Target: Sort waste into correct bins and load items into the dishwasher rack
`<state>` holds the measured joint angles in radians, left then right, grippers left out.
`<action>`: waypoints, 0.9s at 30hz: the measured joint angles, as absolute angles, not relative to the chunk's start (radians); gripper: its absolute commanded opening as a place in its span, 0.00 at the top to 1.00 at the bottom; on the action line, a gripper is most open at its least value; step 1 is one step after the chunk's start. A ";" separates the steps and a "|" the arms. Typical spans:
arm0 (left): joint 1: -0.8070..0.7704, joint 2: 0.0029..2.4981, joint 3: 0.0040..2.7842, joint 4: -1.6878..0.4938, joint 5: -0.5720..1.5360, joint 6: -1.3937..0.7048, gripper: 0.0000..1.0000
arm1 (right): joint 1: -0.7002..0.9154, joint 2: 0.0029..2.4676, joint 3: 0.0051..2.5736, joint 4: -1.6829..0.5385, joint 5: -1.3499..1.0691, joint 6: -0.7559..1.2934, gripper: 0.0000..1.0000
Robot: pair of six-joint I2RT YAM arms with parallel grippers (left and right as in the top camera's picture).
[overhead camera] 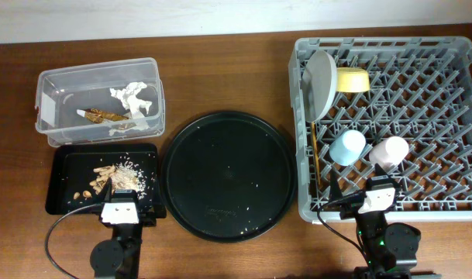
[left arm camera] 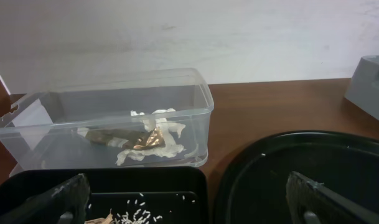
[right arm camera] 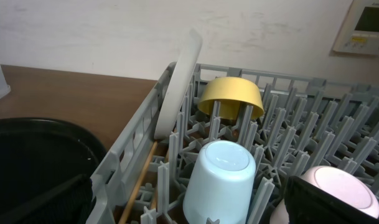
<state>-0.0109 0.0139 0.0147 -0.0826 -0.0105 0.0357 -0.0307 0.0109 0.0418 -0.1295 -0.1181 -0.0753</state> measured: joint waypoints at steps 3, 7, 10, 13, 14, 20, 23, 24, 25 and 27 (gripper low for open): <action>-0.011 0.014 0.015 -0.083 -0.010 0.042 0.01 | -0.031 0.011 0.042 -0.130 -0.118 -0.076 0.01; -0.011 0.014 0.015 -0.083 -0.010 0.043 0.01 | -0.031 0.011 0.042 -0.130 -0.118 -0.076 0.01; -0.011 0.014 0.015 -0.083 -0.010 0.046 0.01 | -0.031 0.011 0.042 -0.130 -0.118 -0.076 0.01; -0.011 0.014 0.015 -0.083 -0.010 0.046 0.01 | -0.031 0.011 0.042 -0.130 -0.118 -0.076 0.01; -0.011 0.014 0.015 -0.083 -0.010 0.046 0.01 | -0.031 0.011 0.042 -0.130 -0.118 -0.076 0.01; -0.011 0.014 0.015 -0.083 -0.010 0.046 0.01 | -0.031 0.011 0.042 -0.130 -0.118 -0.076 0.01; -0.011 0.014 0.015 -0.083 -0.010 0.046 0.01 | -0.031 0.011 0.042 -0.130 -0.118 -0.076 0.01; -0.011 0.014 0.015 -0.083 -0.010 0.046 0.01 | -0.031 0.011 0.042 -0.130 -0.118 -0.075 0.01; -0.011 0.014 0.015 -0.083 -0.010 0.046 0.01 | -0.031 0.011 0.042 -0.130 -0.118 -0.076 0.01; -0.011 0.014 0.015 -0.083 -0.010 0.046 0.01 | -0.031 0.011 0.042 -0.130 -0.118 -0.075 0.01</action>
<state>-0.0109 0.0139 0.0147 -0.0826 -0.0105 0.0456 -0.0307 0.0109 0.0418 -0.1295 -0.1181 -0.0753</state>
